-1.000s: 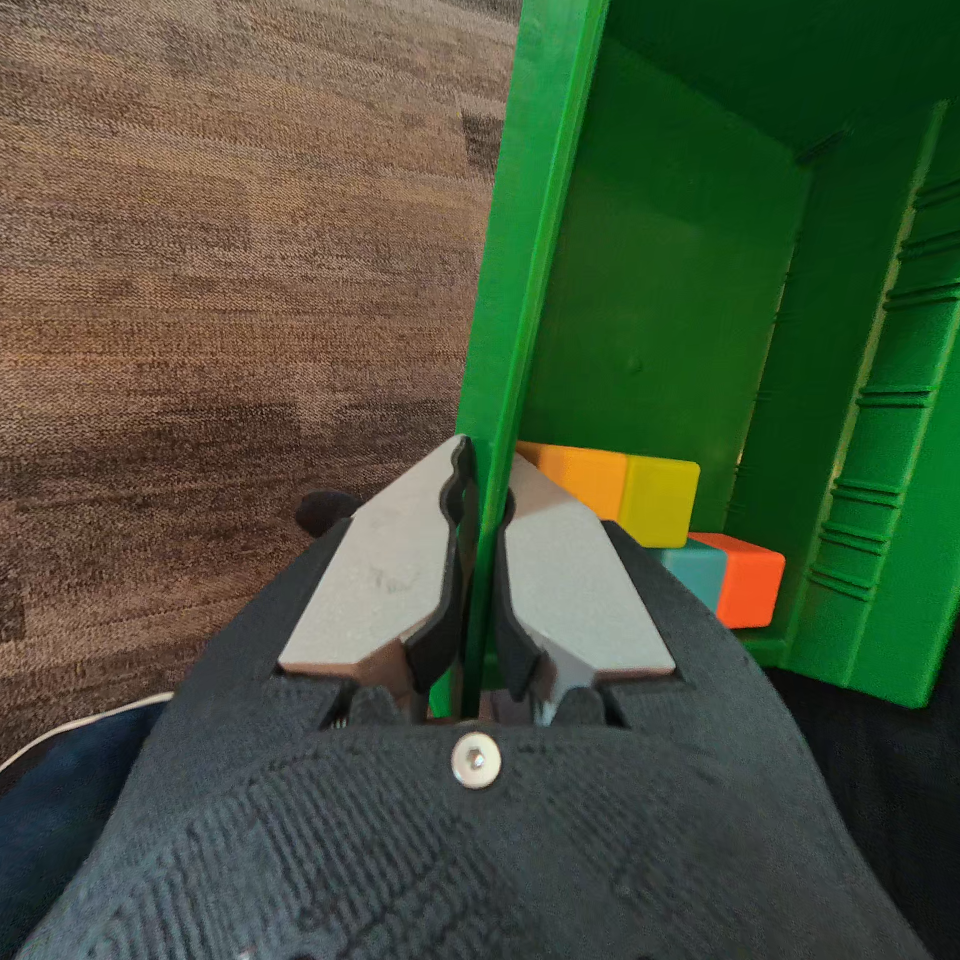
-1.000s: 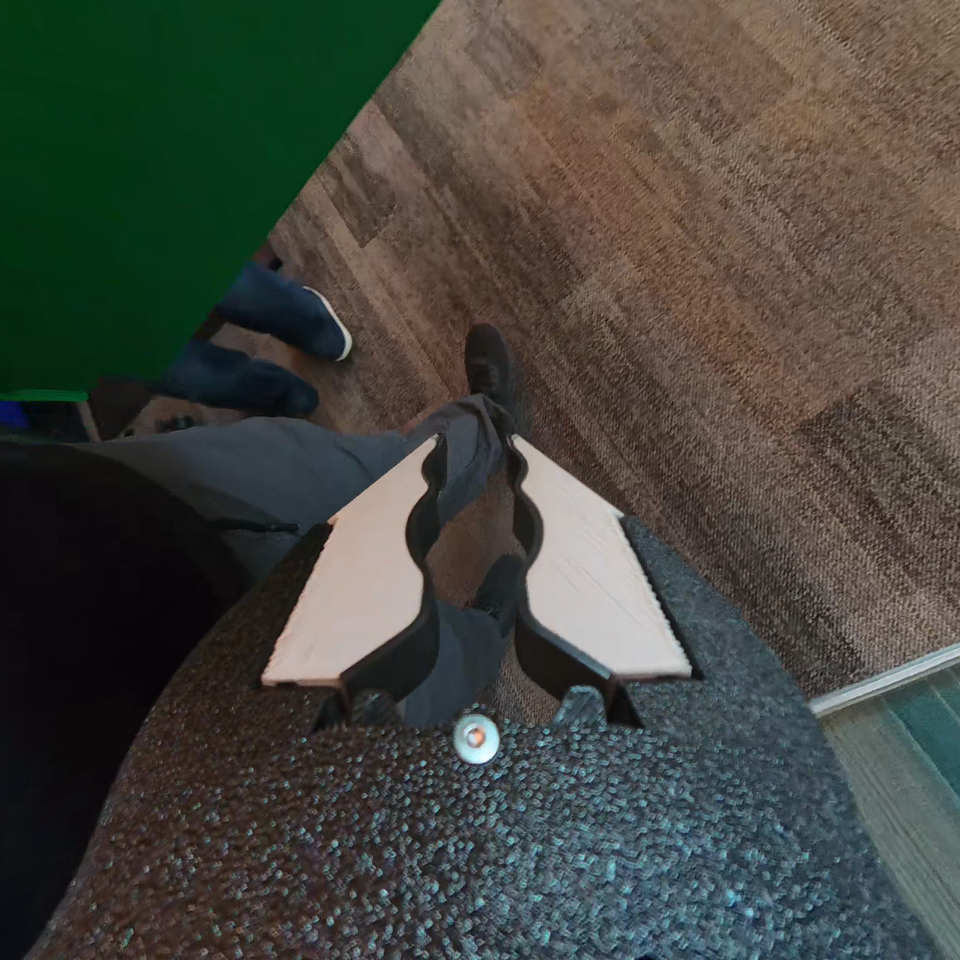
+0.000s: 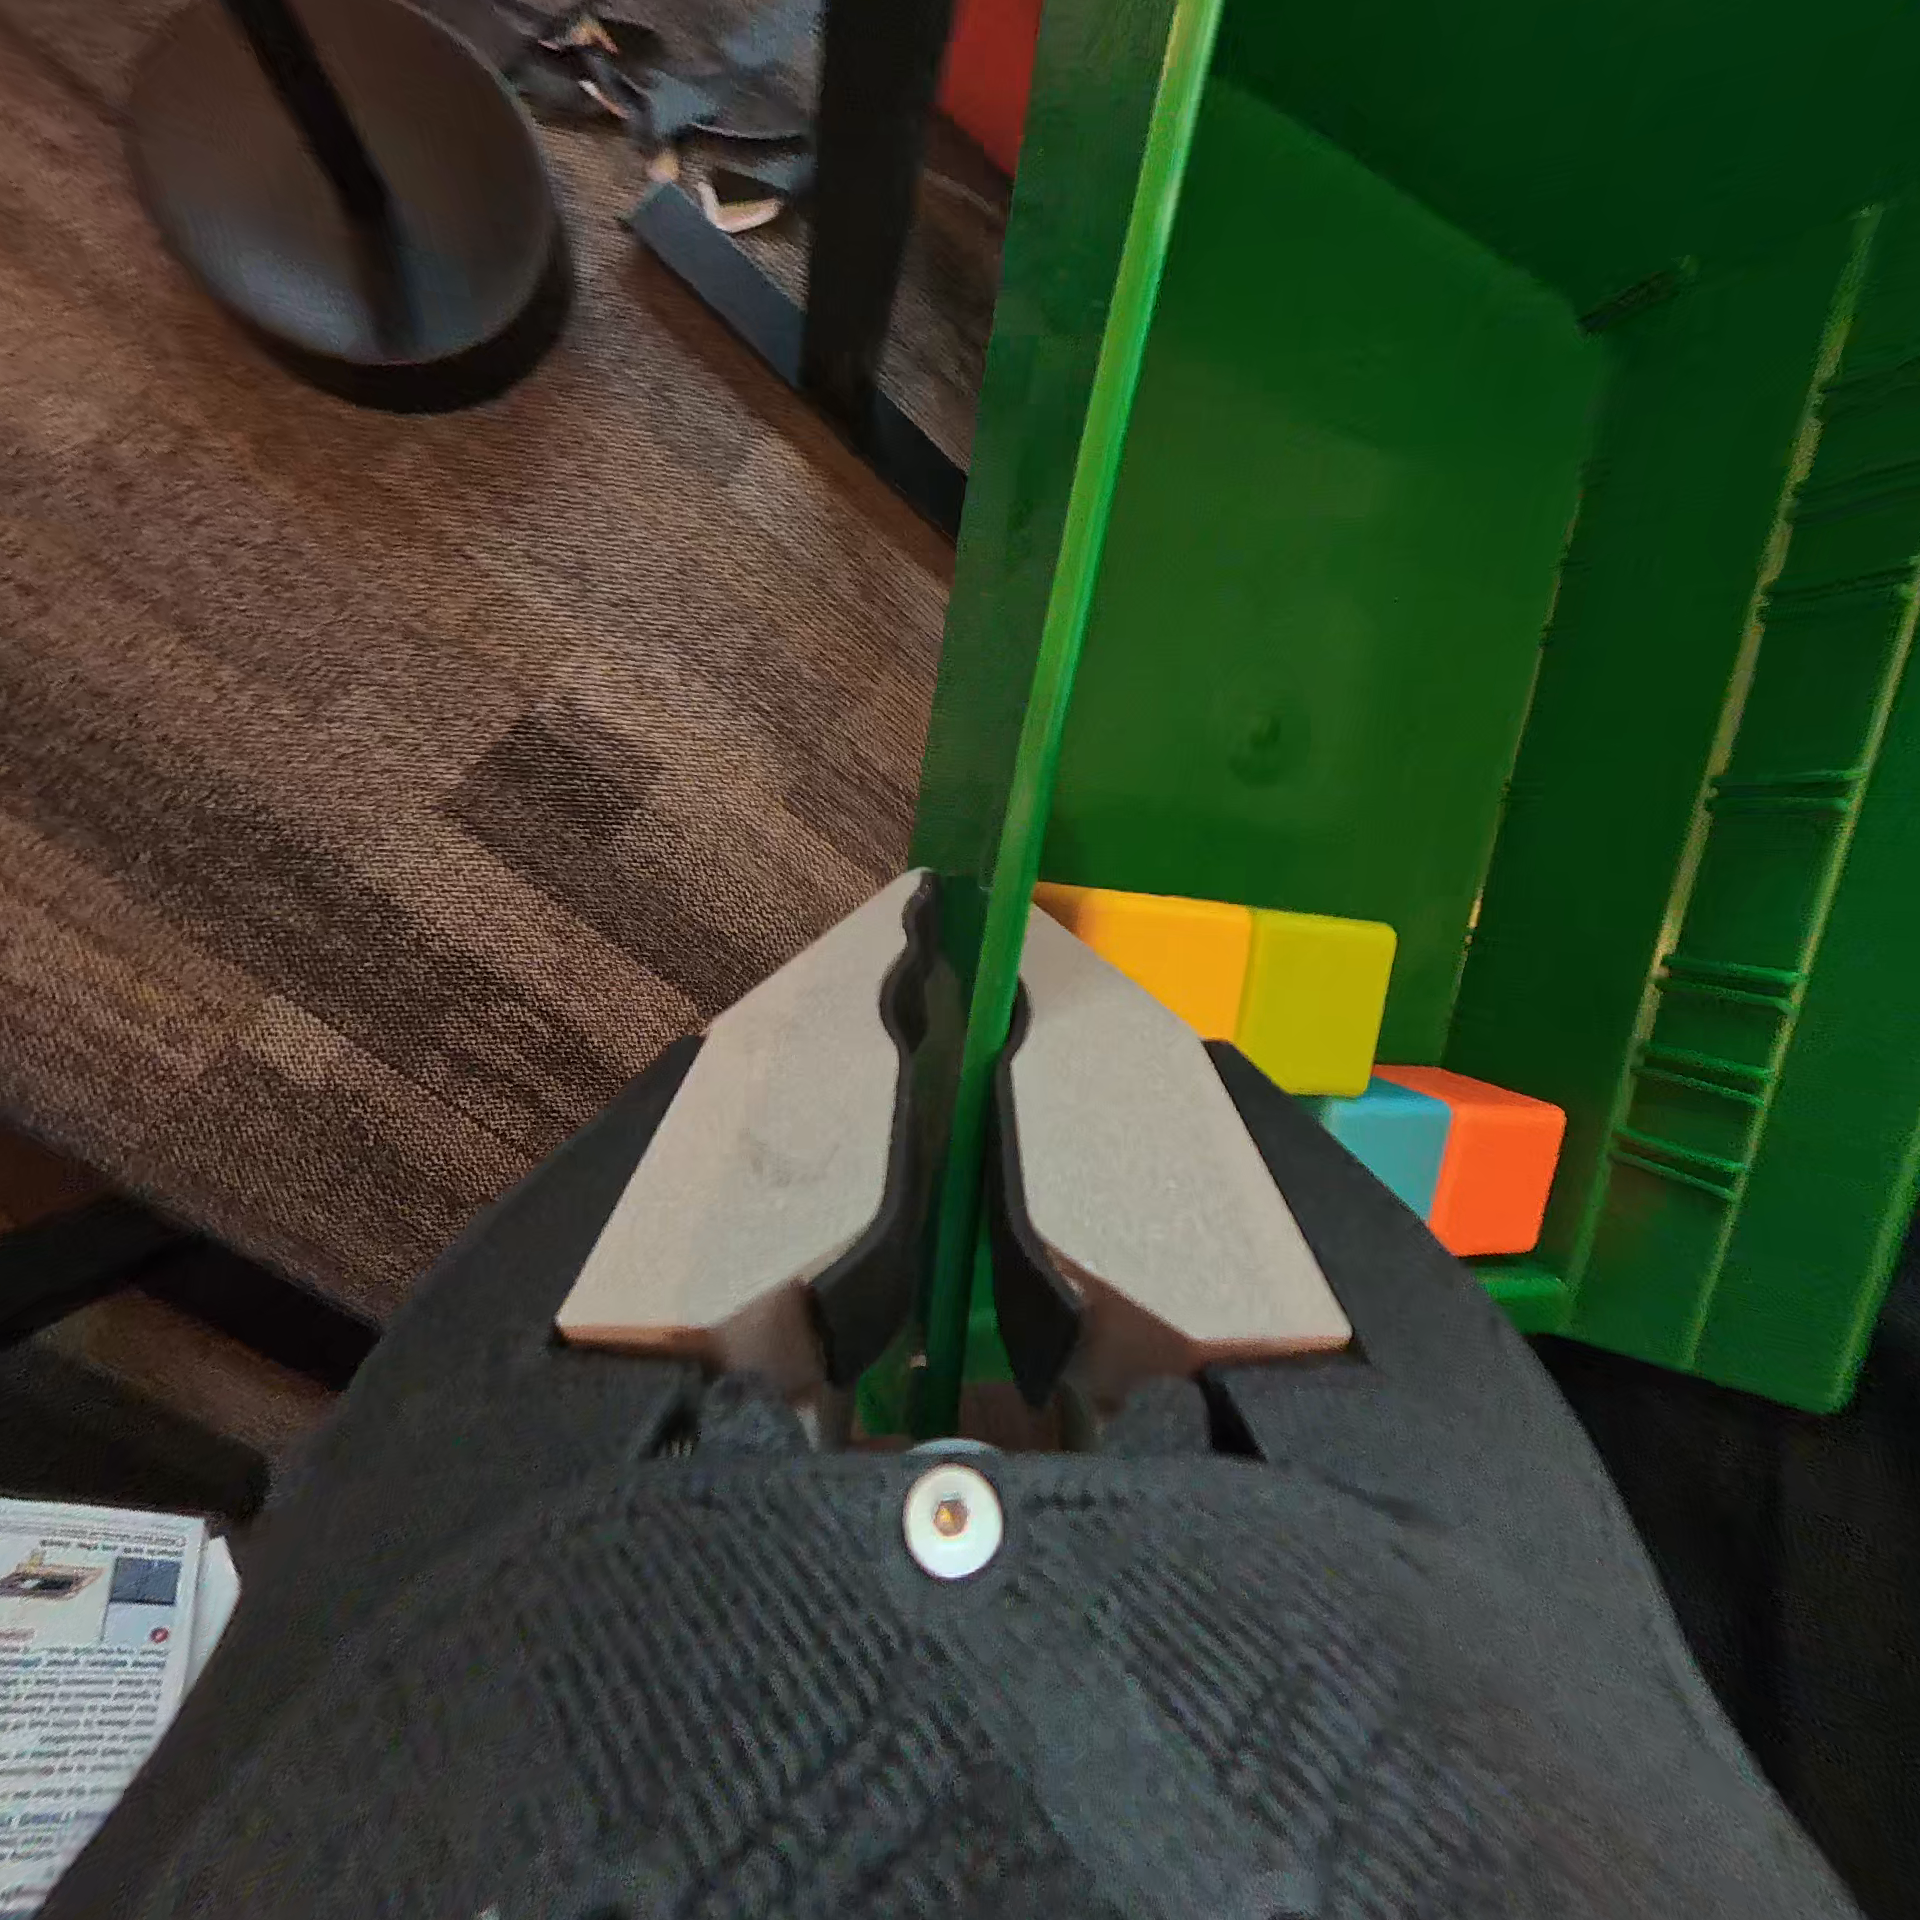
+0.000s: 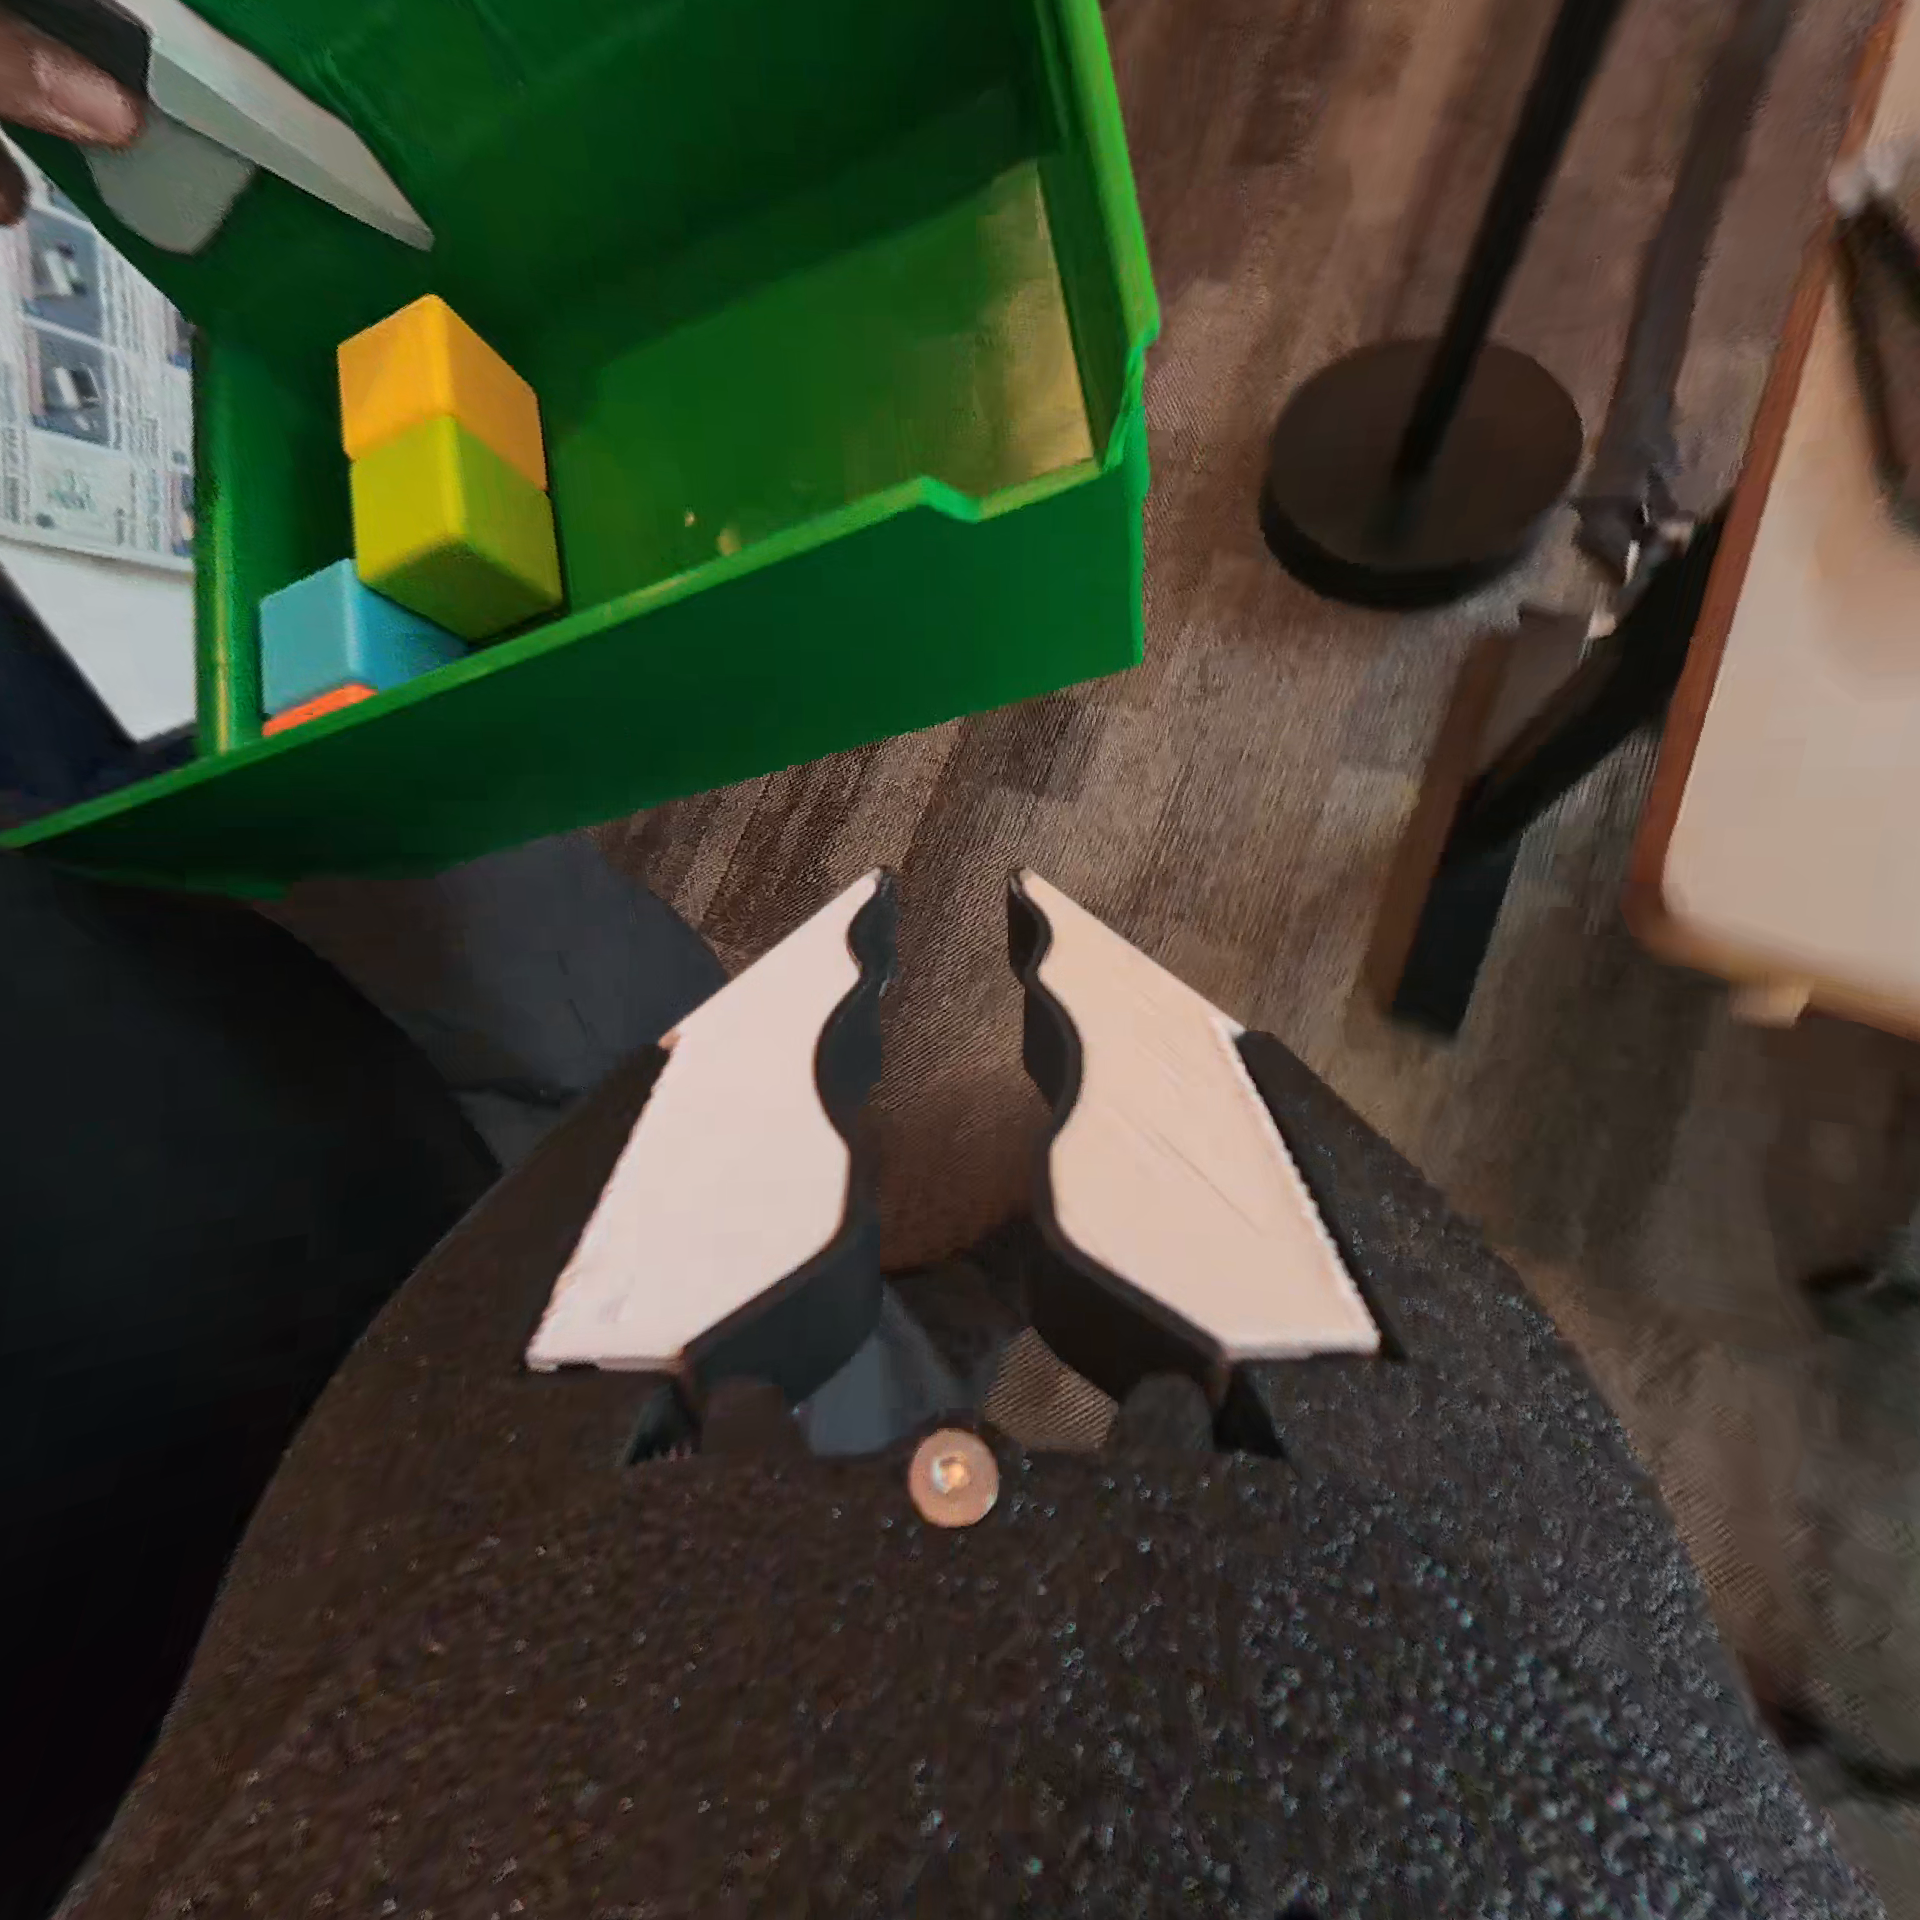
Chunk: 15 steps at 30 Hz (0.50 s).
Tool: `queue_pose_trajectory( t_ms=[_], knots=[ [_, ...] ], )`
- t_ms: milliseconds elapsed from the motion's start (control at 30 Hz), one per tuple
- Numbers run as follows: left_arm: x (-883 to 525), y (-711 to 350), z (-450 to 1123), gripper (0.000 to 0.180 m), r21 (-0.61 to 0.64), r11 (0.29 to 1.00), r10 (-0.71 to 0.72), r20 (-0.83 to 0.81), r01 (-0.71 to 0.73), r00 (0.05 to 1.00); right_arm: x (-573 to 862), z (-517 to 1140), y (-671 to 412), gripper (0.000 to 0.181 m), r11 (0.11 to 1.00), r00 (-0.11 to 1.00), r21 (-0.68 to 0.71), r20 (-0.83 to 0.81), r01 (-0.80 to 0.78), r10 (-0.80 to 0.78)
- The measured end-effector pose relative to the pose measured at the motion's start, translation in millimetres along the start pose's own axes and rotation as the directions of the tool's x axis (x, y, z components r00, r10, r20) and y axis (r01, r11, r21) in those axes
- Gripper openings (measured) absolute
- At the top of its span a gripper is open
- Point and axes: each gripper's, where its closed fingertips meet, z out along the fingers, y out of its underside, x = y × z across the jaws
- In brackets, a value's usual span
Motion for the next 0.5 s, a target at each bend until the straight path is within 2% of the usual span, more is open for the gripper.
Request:
queue_pose_trajectory(
  t_ms=[100,233,400,500],
  knots=[
    [-45,-24,10,0.004,0.051,0.993,-0.111,0.009,0.11,0.994,35,45,-62,0.021,0.996,0.994,-0.029,0.068,0.09,-0.088],
    [-113,-53,35,0.004,0.112,0.966,-0.233,-0.016,0.233,0.972,68,126,-116,0.02,0.987,0.984,-0.094,0.138,0.126,-0.113],
    [-217,-96,66,0.005,0.143,0.949,-0.27,-0.08,0.28,0.959,82,246,-181,0.02,0.986,0.977,-0.166,0.209,0.001,0.035],
    [-296,-133,70,0.004,0.124,0.95,-0.277,-0.08,0.285,0.958,98,308,-231,0.019,0.97,0.975,-0.227,0.184,-0.085,0.129]
  ],
)
